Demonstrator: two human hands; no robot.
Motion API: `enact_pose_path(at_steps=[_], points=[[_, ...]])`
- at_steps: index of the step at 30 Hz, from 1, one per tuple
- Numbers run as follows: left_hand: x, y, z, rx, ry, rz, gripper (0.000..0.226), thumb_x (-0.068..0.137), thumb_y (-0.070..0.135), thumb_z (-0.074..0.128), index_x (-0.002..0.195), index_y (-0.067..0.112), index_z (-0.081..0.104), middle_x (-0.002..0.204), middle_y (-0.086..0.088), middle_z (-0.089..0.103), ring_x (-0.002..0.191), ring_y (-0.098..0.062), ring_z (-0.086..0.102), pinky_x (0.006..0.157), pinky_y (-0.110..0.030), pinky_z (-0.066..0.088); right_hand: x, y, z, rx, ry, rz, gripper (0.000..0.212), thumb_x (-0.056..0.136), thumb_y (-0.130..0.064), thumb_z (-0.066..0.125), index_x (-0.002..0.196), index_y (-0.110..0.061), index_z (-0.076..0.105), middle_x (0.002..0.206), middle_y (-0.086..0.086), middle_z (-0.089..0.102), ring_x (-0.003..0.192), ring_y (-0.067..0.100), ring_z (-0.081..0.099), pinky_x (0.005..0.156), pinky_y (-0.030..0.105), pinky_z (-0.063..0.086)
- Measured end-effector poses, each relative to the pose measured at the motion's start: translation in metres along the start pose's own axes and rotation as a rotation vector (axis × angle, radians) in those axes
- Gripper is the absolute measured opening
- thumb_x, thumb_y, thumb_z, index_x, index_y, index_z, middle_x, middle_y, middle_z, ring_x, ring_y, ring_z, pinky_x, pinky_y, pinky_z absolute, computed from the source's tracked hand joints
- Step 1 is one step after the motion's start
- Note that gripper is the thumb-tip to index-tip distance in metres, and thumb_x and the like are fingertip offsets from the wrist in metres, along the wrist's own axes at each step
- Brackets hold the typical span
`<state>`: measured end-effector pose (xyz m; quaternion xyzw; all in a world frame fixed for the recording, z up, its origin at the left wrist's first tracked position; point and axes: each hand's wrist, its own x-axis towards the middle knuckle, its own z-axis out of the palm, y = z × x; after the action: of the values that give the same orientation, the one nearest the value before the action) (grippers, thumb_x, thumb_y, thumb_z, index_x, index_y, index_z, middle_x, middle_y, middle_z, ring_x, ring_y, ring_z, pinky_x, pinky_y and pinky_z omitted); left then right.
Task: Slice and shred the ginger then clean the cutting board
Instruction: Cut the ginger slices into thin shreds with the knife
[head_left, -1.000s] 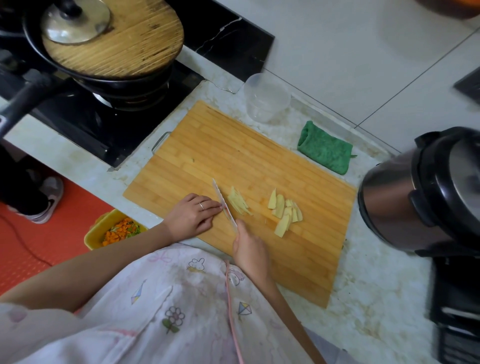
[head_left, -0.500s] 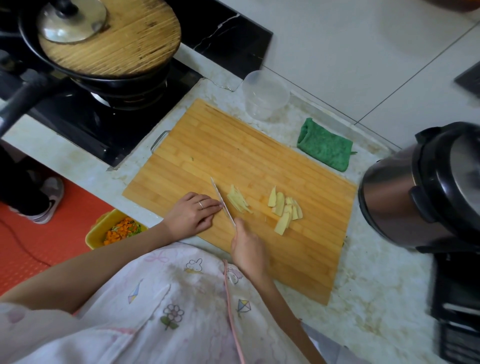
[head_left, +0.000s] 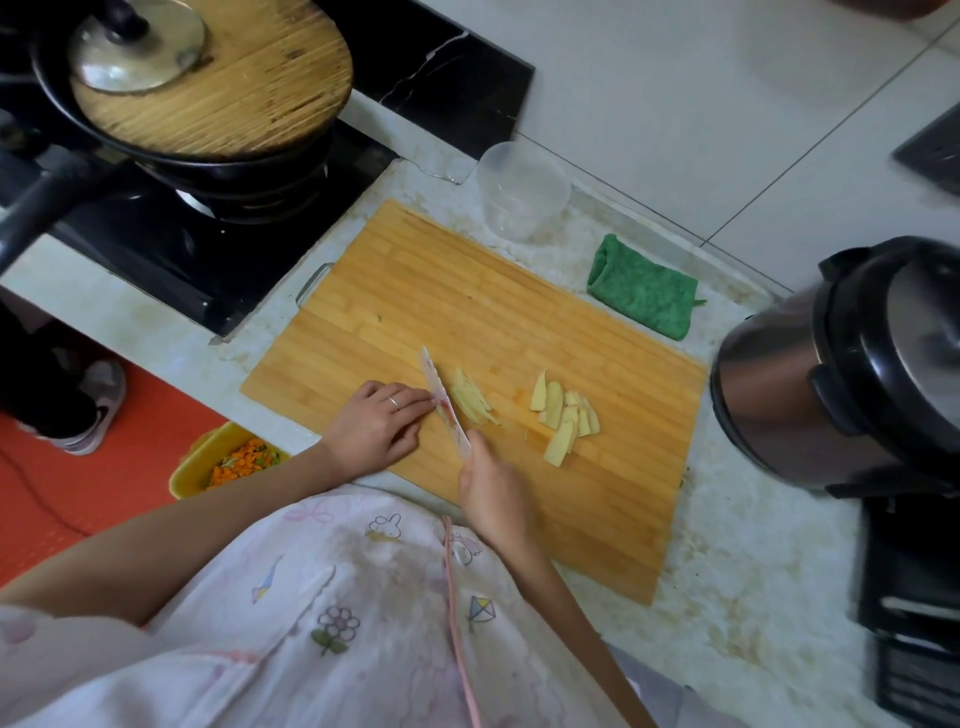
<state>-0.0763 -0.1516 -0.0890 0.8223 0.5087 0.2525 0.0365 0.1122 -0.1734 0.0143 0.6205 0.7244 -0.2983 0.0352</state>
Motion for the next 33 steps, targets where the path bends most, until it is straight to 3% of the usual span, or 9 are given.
enact_pose_path(at_steps=[5,9,13,17,21,25,28,30,33], points=[[0.002,-0.002,-0.001,-0.002,-0.086,-0.010,0.037,0.086,0.024,0.045,0.111,0.010,0.068,0.116,-0.002,0.066,0.100,-0.020,0.059,0.079,-0.035,0.042,-0.013,0.019,-0.001,0.051,-0.019,0.024,0.028,0.097,-0.014,0.038,0.124,-0.014,0.047,0.079,0.003,0.057,0.066,0.020,0.052,0.047,0.028,0.032],[0.010,-0.002,-0.005,-0.013,-0.172,-0.033,0.037,0.084,0.027,0.043,0.110,0.013,0.064,0.123,-0.002,0.061,0.102,-0.022,0.059,0.076,-0.035,0.048,-0.015,0.027,-0.011,0.234,0.161,0.012,0.033,0.098,-0.016,0.041,0.127,-0.017,0.056,0.075,-0.007,0.059,0.052,0.004,0.047,0.045,0.015,0.033],[0.023,-0.007,-0.007,-0.050,-0.207,-0.027,0.032,0.083,0.026,0.041,0.103,0.014,0.064,0.108,-0.003,0.064,0.093,-0.024,0.061,0.068,-0.033,0.054,-0.019,0.033,-0.023,0.408,0.365,0.091,0.037,0.097,-0.011,0.044,0.132,-0.016,0.054,0.078,-0.007,0.062,0.041,0.007,0.042,0.042,0.018,0.031],[0.044,-0.012,-0.008,-0.119,-0.268,0.016,0.029,0.086,0.026,0.040,0.095,0.013,0.064,0.099,-0.004,0.062,0.088,-0.023,0.061,0.065,-0.032,0.052,-0.019,0.040,-0.028,0.493,0.476,0.093,0.038,0.096,-0.010,0.045,0.132,-0.018,0.056,0.087,-0.015,0.064,0.050,0.019,0.052,0.046,0.030,0.039],[0.059,-0.006,-0.005,-0.202,-0.308,0.026,0.003,0.087,0.008,0.060,0.086,0.010,0.062,0.094,-0.005,0.061,0.086,-0.024,0.059,0.061,-0.032,0.048,-0.017,0.049,-0.026,0.358,0.464,0.060,0.039,0.096,-0.013,0.047,0.132,-0.023,0.056,0.065,-0.001,0.062,0.041,0.012,0.038,0.040,0.022,0.026],[0.065,0.004,0.000,-0.228,-0.280,-0.012,0.008,0.083,0.008,0.069,0.088,0.009,0.063,0.093,-0.005,0.063,0.079,-0.026,0.062,0.056,-0.029,0.046,-0.017,0.060,-0.027,0.194,0.448,0.047,0.038,0.096,-0.020,0.048,0.130,-0.034,0.055,0.048,-0.003,0.043,0.039,0.009,0.028,0.037,0.020,0.021],[0.065,0.001,-0.006,-0.376,-0.220,-0.202,0.007,0.085,0.011,0.069,0.089,0.012,0.064,0.095,0.001,0.062,0.083,-0.021,0.062,0.067,-0.034,0.050,-0.025,0.071,-0.034,0.078,0.482,-0.018,0.049,0.084,-0.013,0.061,0.128,-0.033,0.058,0.045,-0.009,0.037,0.036,0.004,0.024,0.039,0.012,0.015],[0.067,-0.003,-0.013,-0.473,-0.088,-0.391,0.007,0.089,0.007,0.062,0.087,0.014,0.063,0.093,0.004,0.062,0.085,-0.019,0.061,0.072,-0.034,0.049,-0.030,0.081,-0.039,-0.032,0.494,-0.082,0.056,0.071,-0.006,0.072,0.123,-0.026,0.064,0.051,-0.015,0.039,0.040,-0.003,0.023,0.043,0.008,0.012],[0.081,-0.006,-0.030,-0.587,0.025,-0.582,0.011,0.094,0.010,0.058,0.093,0.020,0.064,0.094,0.007,0.062,0.089,-0.011,0.058,0.076,-0.027,0.044,-0.031,0.098,-0.041,-0.243,0.506,-0.204,0.066,0.059,-0.004,0.080,0.121,-0.021,0.065,0.067,-0.009,0.059,0.055,0.007,0.046,0.051,0.014,0.029]])
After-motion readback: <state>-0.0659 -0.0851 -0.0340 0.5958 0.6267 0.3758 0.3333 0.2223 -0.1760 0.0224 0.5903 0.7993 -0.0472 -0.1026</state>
